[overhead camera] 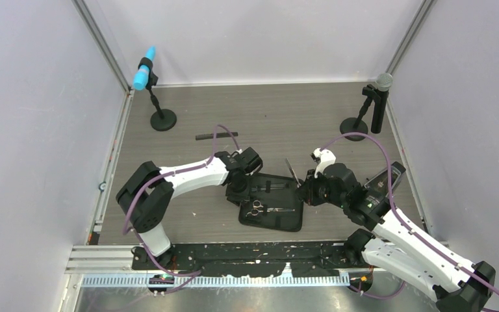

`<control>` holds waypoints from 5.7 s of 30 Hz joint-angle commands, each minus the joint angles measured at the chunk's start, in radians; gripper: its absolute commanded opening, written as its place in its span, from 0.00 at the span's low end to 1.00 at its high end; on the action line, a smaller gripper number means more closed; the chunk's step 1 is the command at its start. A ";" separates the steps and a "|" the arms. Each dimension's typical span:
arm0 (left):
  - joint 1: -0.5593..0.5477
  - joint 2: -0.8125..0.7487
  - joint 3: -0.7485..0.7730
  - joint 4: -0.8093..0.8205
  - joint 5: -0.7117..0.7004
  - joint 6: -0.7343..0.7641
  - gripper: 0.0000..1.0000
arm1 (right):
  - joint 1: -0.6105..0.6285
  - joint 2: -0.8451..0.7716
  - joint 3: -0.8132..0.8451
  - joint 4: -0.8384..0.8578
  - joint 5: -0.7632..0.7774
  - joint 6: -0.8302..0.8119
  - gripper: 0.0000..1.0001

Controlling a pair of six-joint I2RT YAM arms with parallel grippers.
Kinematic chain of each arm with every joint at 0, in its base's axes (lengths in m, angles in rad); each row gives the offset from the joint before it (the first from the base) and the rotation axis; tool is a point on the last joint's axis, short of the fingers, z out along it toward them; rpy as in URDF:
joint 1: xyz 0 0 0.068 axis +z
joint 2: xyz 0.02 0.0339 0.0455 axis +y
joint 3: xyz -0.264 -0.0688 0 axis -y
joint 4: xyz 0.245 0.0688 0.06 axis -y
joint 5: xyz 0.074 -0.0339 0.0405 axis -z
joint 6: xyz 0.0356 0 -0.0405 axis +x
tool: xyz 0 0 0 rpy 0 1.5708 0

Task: Sort the hair-cutting tools
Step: Move the hairdressing tool bag to the center of the board, then place the scissors in the hairdressing tool bag.

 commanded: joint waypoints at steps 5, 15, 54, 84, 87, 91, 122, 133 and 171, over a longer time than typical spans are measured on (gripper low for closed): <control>-0.018 0.012 0.045 -0.014 -0.014 -0.023 0.30 | -0.002 -0.003 0.042 0.011 0.011 -0.019 0.05; -0.028 0.095 0.089 -0.048 -0.067 -0.046 0.21 | -0.002 -0.012 0.041 -0.001 -0.009 -0.020 0.05; 0.219 -0.187 -0.163 0.027 -0.092 -0.051 0.35 | -0.001 0.426 -0.040 0.251 -0.602 -0.029 0.05; 0.219 -0.141 -0.211 0.067 -0.050 -0.055 0.31 | -0.002 0.497 -0.116 0.220 -0.670 -0.079 0.06; 0.220 -0.144 -0.211 0.068 -0.053 -0.052 0.31 | -0.002 0.504 -0.118 0.217 -0.675 -0.077 0.06; 0.220 -0.143 -0.213 0.068 -0.055 -0.049 0.31 | -0.002 0.531 -0.114 0.221 -0.694 -0.080 0.07; 0.220 -0.159 -0.221 0.063 -0.074 -0.033 0.27 | -0.004 0.768 0.137 0.086 -0.620 -0.245 0.30; 0.220 -0.161 -0.221 0.064 -0.074 -0.034 0.27 | 0.006 0.549 0.201 -0.049 -0.234 -0.096 0.52; 0.220 -0.182 -0.243 0.079 -0.063 -0.041 0.27 | 0.490 0.670 0.210 -0.229 0.350 0.146 0.72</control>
